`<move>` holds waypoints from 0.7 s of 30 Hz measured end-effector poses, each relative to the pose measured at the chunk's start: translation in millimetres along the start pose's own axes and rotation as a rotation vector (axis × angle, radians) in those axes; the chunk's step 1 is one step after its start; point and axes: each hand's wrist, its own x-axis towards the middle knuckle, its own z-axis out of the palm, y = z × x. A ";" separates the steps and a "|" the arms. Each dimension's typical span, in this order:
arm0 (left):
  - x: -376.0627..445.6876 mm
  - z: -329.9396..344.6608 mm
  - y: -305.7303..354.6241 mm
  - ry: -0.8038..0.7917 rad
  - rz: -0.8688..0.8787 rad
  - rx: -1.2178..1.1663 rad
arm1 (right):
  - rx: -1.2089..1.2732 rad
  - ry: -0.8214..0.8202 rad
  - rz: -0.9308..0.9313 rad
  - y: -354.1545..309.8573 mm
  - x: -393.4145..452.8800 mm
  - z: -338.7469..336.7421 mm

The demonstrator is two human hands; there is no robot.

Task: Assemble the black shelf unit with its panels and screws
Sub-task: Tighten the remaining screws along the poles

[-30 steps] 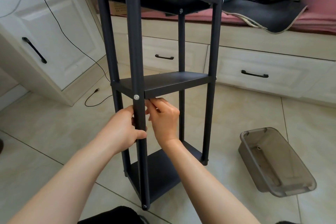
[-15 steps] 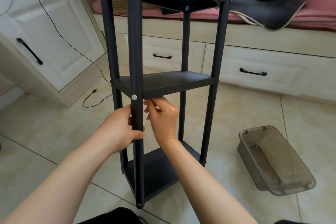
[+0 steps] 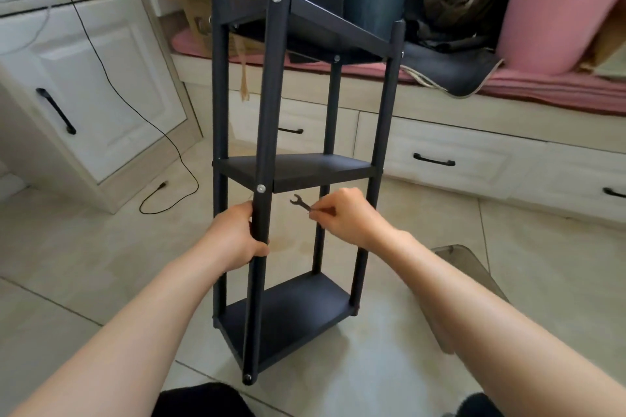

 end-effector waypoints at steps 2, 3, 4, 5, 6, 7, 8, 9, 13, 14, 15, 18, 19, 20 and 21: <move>-1.7 2.1 1.2 0.005 0.019 0.026 | -0.115 -0.100 0.075 5.8 -2.8 -28.6; -2.7 3.5 1.7 0.009 0.028 0.040 | -0.153 -0.123 0.116 9.7 -5.8 -41.4; -3.6 3.8 1.9 0.015 0.035 0.054 | -0.182 -0.136 0.151 13.7 -8.1 -52.8; -4.6 3.9 2.0 0.019 0.043 0.069 | -0.206 -0.146 0.178 17.7 -11.0 -62.9; -5.2 4.2 2.6 0.020 0.051 0.079 | -0.227 -0.154 0.204 21.9 -14.3 -72.4; -5.1 4.3 3.1 0.016 0.056 0.082 | -0.240 -0.162 0.233 25.9 -17.6 -80.7; -5.5 4.3 3.5 0.005 0.059 0.078 | -0.242 -0.167 0.267 29.7 -21.3 -88.4; -5.9 3.8 3.6 -0.005 0.059 0.072 | -0.232 -0.169 0.297 33.4 -24.3 -94.3; -6.3 1.2 1.7 -0.038 0.063 0.065 | -0.043 -0.107 0.416 50.7 -31.5 -104.4; -6.3 0.3 0.6 -0.047 0.061 0.064 | 0.017 -0.072 0.446 54.2 -30.8 -105.1; -6.2 -0.9 -1.1 -0.054 0.055 0.066 | 0.070 -0.033 0.473 57.2 -29.2 -106.0; -6.8 -6.4 -6.4 -0.066 0.036 0.093 | 0.224 0.099 0.523 62.6 -20.4 -108.5; -7.0 -8.7 -7.8 -0.064 0.034 0.113 | 0.271 0.143 0.527 64.3 -17.0 -109.8; -7.3 -11.4 -8.8 -0.064 0.034 0.144 | 0.313 0.177 0.530 65.9 -14.1 -111.4; -7.7 -14.1 -9.6 -0.065 0.030 0.179 | 0.352 0.192 0.534 67.4 -11.9 -112.6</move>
